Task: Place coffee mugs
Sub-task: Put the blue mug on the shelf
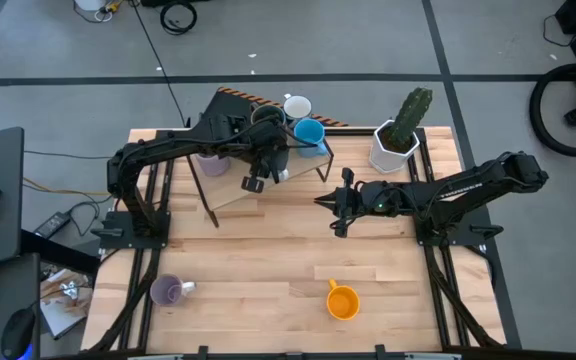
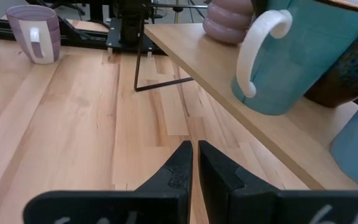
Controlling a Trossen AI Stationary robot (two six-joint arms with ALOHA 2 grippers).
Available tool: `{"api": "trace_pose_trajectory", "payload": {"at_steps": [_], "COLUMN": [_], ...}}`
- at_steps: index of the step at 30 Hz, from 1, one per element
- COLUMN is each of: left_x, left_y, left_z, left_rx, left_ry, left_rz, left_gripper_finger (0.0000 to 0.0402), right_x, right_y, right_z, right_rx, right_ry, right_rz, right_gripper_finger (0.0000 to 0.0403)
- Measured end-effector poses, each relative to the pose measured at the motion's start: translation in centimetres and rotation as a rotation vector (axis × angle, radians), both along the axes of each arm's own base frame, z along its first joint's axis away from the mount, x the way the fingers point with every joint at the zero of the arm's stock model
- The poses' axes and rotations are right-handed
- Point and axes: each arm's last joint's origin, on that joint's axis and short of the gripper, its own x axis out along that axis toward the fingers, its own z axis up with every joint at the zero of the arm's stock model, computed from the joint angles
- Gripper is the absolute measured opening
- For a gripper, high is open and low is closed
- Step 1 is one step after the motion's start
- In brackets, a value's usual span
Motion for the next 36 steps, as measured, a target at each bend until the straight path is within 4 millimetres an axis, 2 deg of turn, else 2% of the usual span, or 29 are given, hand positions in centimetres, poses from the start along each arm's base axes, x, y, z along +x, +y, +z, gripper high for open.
{"api": "trace_pose_trajectory", "payload": {"at_steps": [23,36], "left_x": [0.6,0.8], "left_y": [0.4,1.1], "left_z": [0.4,0.6], "left_rx": [0.132,0.151], "left_ry": [-0.013,-0.047], "left_rz": [-0.189,-0.172], "left_gripper_finger": [0.0142,0.0142], "right_x": [0.0,0.0], "right_y": [0.0,0.0], "right_z": [0.0,0.0], "right_rx": [0.000,0.003], "right_ry": [0.000,0.000], "right_rz": [0.000,0.006], "right_gripper_finger": [0.0030,0.0030]}}
